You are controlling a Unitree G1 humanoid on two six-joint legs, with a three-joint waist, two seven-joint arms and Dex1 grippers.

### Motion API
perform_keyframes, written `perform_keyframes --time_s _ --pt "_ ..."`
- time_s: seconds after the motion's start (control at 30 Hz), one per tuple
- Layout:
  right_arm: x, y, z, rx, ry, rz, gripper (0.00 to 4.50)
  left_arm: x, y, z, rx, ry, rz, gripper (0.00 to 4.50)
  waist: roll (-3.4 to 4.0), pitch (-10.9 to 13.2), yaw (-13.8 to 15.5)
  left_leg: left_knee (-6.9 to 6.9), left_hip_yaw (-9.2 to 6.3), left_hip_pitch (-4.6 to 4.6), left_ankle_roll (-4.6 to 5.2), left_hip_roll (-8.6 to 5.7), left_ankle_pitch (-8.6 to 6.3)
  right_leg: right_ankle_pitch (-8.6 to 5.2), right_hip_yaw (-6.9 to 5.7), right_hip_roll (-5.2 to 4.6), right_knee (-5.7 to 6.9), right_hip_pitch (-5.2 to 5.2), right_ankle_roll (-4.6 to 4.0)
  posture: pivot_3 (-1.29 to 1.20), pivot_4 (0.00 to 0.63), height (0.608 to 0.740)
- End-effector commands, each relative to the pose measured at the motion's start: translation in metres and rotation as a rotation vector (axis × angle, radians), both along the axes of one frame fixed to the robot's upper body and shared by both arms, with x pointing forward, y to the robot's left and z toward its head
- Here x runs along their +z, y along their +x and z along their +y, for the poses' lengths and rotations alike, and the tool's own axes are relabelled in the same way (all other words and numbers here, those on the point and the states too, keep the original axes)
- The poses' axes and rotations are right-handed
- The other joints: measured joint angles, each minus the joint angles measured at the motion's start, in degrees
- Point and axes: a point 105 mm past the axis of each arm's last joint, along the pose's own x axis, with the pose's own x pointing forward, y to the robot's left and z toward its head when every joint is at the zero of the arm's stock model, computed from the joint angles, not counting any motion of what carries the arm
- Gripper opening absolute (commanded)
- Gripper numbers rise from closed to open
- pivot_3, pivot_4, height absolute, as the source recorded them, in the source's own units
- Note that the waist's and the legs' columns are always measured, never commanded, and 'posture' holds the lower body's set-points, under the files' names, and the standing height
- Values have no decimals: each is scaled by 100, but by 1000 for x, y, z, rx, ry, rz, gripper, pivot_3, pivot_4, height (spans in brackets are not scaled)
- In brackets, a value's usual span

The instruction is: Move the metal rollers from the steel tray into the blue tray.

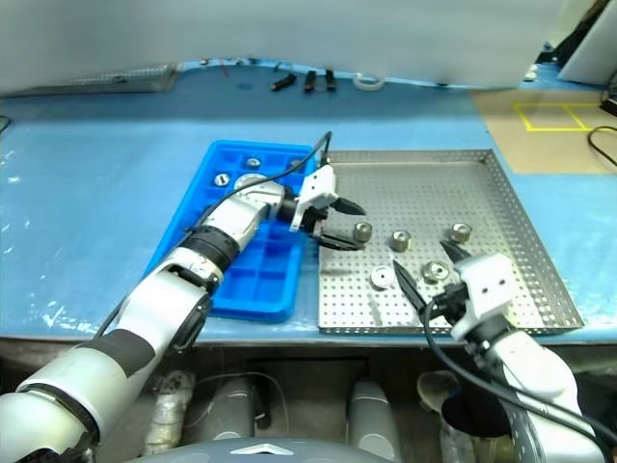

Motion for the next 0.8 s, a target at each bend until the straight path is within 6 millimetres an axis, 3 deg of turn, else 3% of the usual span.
perform_keyframes --time_s 0.03,0.23,0.53,0.8 --pt "17 -17 -1 -73 -17 -68 4500 -2 -8 -11 -80 48 -46 3906 0 0 -138 1 1 -1 2 -2 -2 -13 1 -2 -1 -2 25 -727 150 740" --pt "11 -37 3 -166 15 -43 4500 -31 -19 -17 -149 186 -80 3906 0 0 -548 0 3 -12 11 -3 -11 -19 3 -1 -16 -9 36 -790 150 740" --pt "6 -40 0 -196 13 -40 4500 -58 -10 -7 -83 327 -152 3906 0 0 -1116 7 0 -22 36 -27 -32 -24 -11 -25 -40 6 45 -795 150 740" --pt "1 -36 0 -185 8 -33 4500 -64 3 14 -19 407 -172 3906 -2 0 -1420 27 -28 3 86 -88 -63 -22 -36 -85 -103 108 50 -774 150 740"
